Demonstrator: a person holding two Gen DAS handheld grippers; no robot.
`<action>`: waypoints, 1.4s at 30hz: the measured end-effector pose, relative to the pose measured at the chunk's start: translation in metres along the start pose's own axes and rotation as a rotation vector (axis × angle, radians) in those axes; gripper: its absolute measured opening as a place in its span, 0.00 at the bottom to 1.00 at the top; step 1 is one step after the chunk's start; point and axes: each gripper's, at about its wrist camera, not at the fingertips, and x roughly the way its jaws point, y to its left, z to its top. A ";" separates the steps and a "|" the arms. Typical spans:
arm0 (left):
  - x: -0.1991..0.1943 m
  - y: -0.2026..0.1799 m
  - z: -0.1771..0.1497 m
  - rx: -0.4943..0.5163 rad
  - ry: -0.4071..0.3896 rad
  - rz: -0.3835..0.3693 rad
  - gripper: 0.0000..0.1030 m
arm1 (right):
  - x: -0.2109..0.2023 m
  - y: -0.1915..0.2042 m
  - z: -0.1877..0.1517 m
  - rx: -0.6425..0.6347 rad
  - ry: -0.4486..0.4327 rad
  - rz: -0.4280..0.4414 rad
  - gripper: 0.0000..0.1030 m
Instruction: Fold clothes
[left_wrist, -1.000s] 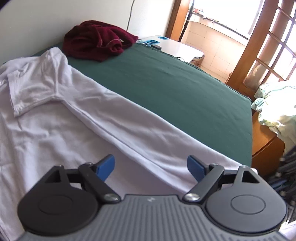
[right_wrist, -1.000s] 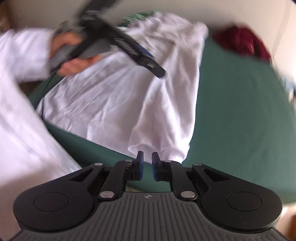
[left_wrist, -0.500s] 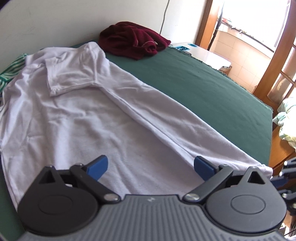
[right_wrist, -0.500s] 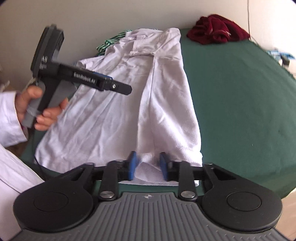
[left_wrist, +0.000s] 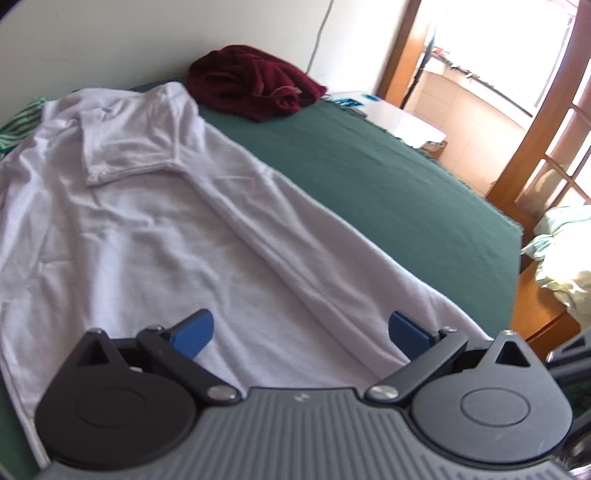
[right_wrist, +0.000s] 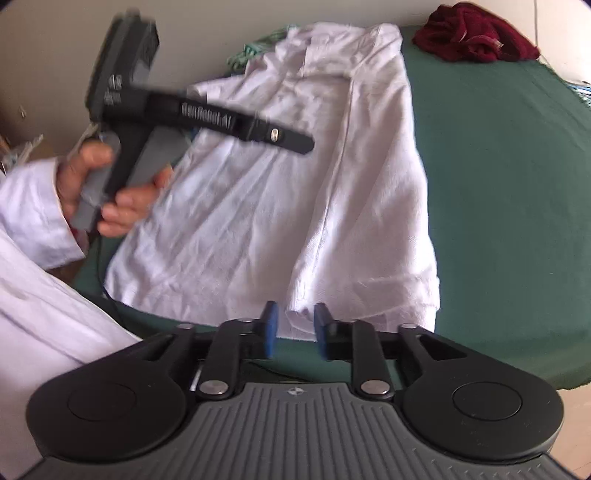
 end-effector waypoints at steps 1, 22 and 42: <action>-0.001 -0.005 0.001 0.016 -0.012 -0.003 0.98 | -0.010 -0.002 0.001 -0.017 -0.034 -0.054 0.24; 0.045 -0.068 -0.023 0.260 0.111 -0.087 0.98 | 0.011 0.009 -0.019 -0.504 0.049 -0.311 0.02; 0.044 -0.053 -0.005 0.152 0.095 -0.009 0.99 | 0.045 -0.058 0.088 -0.336 0.154 -0.086 0.19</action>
